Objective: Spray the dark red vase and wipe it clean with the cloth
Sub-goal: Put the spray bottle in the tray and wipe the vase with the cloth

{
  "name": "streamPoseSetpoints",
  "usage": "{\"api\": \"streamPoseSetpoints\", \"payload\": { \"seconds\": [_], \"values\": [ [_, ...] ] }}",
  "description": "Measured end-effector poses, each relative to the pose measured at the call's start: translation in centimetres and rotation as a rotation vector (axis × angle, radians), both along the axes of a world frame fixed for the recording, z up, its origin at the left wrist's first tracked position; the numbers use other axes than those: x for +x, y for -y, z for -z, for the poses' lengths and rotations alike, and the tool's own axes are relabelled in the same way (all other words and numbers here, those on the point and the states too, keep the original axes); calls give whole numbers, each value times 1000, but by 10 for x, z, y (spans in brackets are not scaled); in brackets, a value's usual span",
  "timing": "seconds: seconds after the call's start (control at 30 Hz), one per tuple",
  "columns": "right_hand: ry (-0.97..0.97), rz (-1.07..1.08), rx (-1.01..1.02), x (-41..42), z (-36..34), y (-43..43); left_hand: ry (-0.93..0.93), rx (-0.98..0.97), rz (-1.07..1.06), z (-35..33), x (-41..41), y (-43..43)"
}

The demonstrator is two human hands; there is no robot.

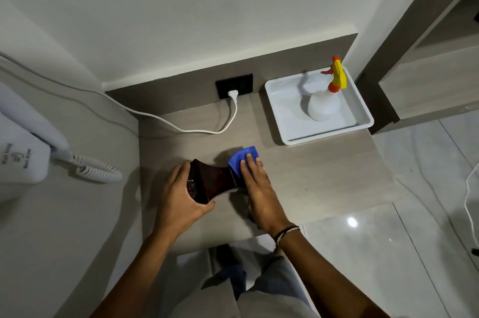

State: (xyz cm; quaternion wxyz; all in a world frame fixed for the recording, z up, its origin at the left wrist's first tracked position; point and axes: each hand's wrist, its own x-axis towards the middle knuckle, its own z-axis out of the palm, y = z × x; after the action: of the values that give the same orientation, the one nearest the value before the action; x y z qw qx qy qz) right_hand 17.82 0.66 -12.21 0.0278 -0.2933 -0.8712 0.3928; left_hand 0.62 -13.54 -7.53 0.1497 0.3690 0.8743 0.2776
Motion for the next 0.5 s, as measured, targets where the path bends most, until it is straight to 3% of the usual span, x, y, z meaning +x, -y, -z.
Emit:
{"api": "streamPoseSetpoints", "payload": {
  "seconds": [0.1,0.2,0.3,0.37,0.43,0.5],
  "values": [
    [-219,-129,-32,-20,-14,45,69,28,-31,-3,3,1],
    [-285,-232,18,-21,-11,61,118,51,-62,0,3,6],
    [69,-171,274,-2,5,14,47,-49,-100,8,2,14],
    [245,-78,266,8,7,-11,51,-60,-88,10,2,12],
    [150,-64,181,3,0,-1,44,-57,-70,12,2,6],
    [-99,-129,81,-11,-12,32,61,-40,-72,12,3,1]
  ]
}}
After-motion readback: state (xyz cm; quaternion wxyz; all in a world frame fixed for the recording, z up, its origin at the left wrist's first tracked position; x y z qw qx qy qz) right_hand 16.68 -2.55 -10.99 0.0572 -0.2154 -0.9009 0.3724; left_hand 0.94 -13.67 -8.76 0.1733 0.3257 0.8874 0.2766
